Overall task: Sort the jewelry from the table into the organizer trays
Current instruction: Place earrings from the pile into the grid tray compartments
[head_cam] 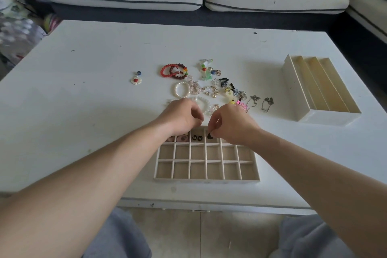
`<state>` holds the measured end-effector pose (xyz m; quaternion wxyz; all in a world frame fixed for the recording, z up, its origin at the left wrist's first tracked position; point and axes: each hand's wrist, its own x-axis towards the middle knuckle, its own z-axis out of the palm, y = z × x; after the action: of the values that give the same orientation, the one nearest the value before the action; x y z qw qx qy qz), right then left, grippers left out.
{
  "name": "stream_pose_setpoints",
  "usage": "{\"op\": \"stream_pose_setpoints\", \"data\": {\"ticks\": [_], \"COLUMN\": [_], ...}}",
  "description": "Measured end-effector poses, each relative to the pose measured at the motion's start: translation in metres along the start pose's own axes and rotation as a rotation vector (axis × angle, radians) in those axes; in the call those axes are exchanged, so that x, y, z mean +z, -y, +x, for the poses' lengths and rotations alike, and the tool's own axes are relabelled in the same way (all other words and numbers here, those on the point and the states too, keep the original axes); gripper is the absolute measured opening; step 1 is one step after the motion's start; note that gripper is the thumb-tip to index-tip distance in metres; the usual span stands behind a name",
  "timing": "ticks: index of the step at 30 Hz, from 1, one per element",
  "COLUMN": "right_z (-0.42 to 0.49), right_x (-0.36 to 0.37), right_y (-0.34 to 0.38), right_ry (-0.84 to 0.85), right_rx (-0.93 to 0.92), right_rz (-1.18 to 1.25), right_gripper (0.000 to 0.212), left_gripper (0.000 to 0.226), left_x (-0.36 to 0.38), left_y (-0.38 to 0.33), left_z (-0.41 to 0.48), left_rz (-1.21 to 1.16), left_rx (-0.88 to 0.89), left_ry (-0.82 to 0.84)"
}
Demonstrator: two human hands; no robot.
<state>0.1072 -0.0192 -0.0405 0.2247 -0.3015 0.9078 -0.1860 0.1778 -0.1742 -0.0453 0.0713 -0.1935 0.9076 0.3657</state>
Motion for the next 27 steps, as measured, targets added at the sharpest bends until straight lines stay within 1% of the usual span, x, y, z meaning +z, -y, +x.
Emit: {"op": "stream_pose_setpoints", "data": {"ticks": [4, 8, 15, 20, 24, 27], "right_z": [-0.001, -0.003, -0.005, -0.005, -0.003, -0.004], "right_x": [0.006, 0.007, 0.01, 0.006, -0.001, -0.002], "right_y": [0.002, 0.002, 0.002, 0.0, -0.004, -0.007], "right_ry": [-0.049, -0.052, -0.059, -0.052, -0.042, -0.037], "right_rx": [0.024, 0.025, 0.012, -0.006, -0.017, -0.022], "right_rz": [-0.028, -0.042, -0.064, -0.061, -0.024, 0.016], "right_gripper": [0.026, 0.031, 0.022, 0.027, 0.03, 0.028], "left_gripper": [0.017, 0.018, 0.02, 0.025, 0.027, 0.019], "left_x": [0.001, 0.001, 0.003, 0.002, 0.0, 0.0], "left_y": [0.0, 0.001, 0.001, -0.001, -0.004, -0.003], "left_z": [0.001, 0.002, 0.003, 0.001, -0.002, -0.003], "left_rz": [0.037, 0.064, 0.1, 0.166, 0.224, 0.247], "left_rx": [0.012, 0.018, 0.046, 0.119, 0.153, 0.164], "left_ry": [0.013, 0.023, 0.007, 0.0, 0.075, 0.131]}}
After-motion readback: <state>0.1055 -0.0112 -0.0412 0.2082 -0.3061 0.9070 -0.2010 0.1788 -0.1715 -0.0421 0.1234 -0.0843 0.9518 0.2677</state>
